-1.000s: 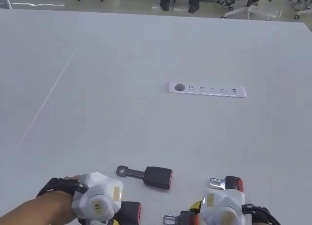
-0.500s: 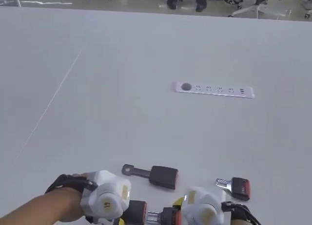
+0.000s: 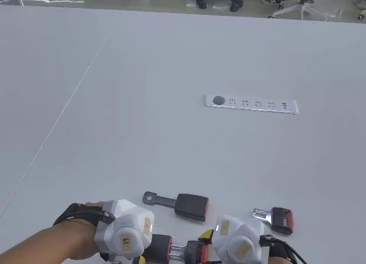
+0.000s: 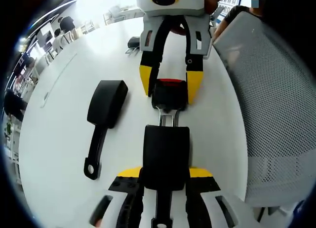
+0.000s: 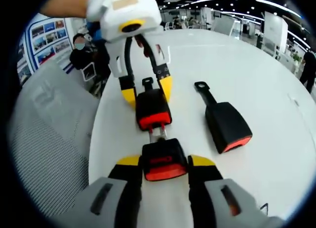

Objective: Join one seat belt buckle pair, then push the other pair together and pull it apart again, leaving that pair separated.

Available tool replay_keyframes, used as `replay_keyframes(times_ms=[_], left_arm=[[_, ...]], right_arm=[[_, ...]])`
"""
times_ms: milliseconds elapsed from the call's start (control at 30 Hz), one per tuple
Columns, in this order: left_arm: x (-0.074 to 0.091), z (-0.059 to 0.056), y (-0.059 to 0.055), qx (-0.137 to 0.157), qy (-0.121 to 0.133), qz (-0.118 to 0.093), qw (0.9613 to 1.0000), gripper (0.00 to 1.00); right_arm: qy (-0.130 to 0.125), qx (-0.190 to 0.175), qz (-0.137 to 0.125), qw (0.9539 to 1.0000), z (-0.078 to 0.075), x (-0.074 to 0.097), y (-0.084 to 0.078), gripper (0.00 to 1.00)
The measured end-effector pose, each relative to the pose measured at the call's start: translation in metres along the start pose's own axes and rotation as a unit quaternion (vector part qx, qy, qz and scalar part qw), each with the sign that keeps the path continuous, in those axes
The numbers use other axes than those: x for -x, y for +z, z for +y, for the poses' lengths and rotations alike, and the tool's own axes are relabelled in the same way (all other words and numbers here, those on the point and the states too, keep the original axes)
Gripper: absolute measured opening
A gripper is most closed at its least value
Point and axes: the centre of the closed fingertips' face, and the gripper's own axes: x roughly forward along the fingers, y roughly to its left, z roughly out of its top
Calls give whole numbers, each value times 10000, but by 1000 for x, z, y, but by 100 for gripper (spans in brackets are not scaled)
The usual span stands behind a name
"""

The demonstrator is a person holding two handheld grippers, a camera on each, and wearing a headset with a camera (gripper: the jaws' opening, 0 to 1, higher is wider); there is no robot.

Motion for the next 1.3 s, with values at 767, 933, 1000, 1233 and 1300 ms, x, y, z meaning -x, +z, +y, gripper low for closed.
replay_keyframes(times_ms=[767,933,1000,1233,1300], left_arm=[[1,0,-2,-38,-42,68,10000,33],[3,-1,0,-59,-41,92,9999,33],[3,-1,0,-65,-41,115,9999,33],[3,-1,0,-40,-23,183,9998,33],[3,-2,0,-26,-20,177,9998,33]], right_arm=[[-76,157,-27,9998,6,-14,14,35],[-48,235,-25,9997,7,-14,14,35],[-39,288,10,9996,7,-14,15,35],[-46,403,79,9991,10,-15,14,35],[-70,426,98,9990,11,-15,13,35]])
